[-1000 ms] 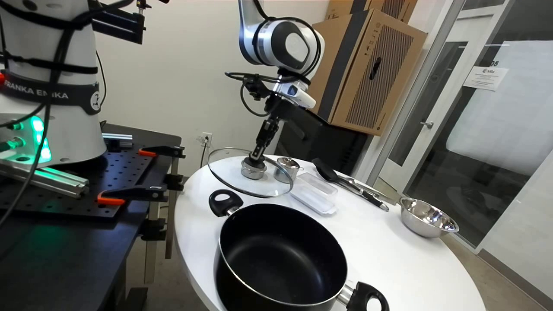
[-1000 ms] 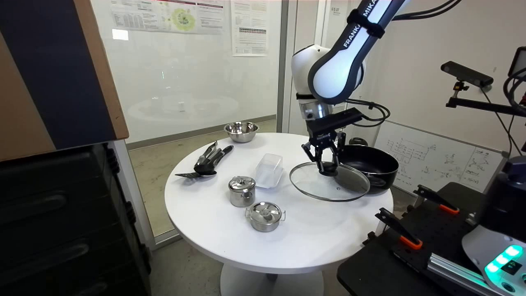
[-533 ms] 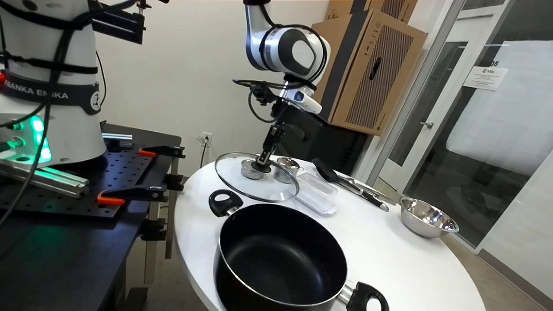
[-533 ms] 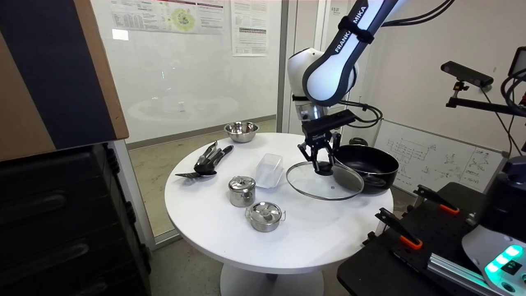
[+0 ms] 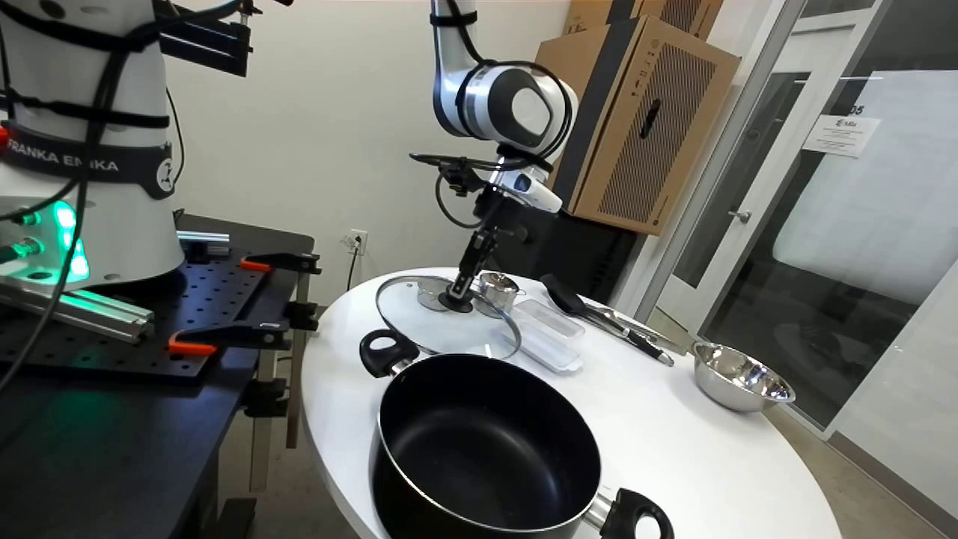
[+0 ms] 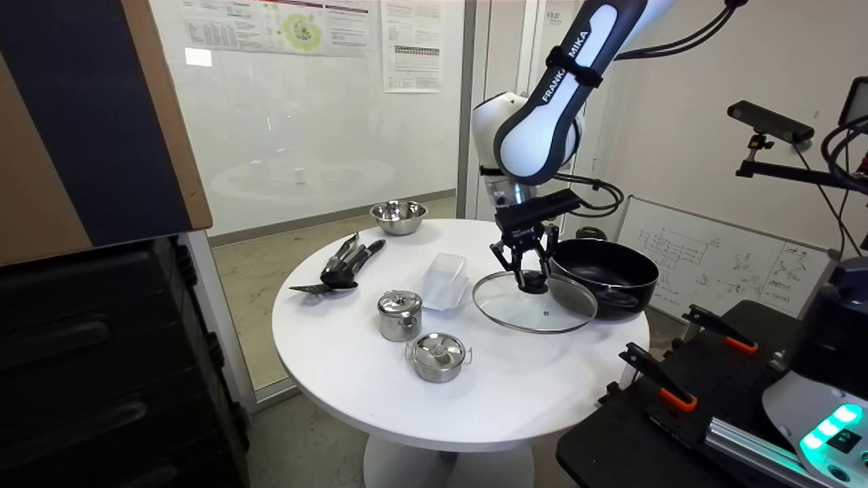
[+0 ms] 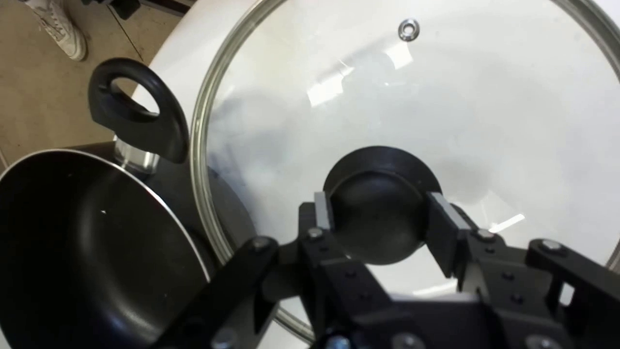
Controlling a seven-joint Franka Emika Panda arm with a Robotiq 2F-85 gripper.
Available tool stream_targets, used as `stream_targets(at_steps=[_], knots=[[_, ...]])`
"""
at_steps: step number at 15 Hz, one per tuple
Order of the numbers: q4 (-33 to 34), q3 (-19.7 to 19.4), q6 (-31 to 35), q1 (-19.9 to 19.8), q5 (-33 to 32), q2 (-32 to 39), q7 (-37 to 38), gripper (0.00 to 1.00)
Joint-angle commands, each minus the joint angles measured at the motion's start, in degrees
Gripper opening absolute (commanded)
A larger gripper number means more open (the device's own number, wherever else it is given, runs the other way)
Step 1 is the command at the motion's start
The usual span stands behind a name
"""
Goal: Uncover the black pot and put the lid on the table
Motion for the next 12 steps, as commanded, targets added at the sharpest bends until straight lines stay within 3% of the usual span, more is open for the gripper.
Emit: stream_targets(at_steps=[1, 12], knots=[[2.04, -1.41, -0.14, 1.75, -0.89, 1.51, 0.86, 0.24], [2.05, -4.73, 7.30, 4.56, -2.26, 7.10, 1.77, 0.24]])
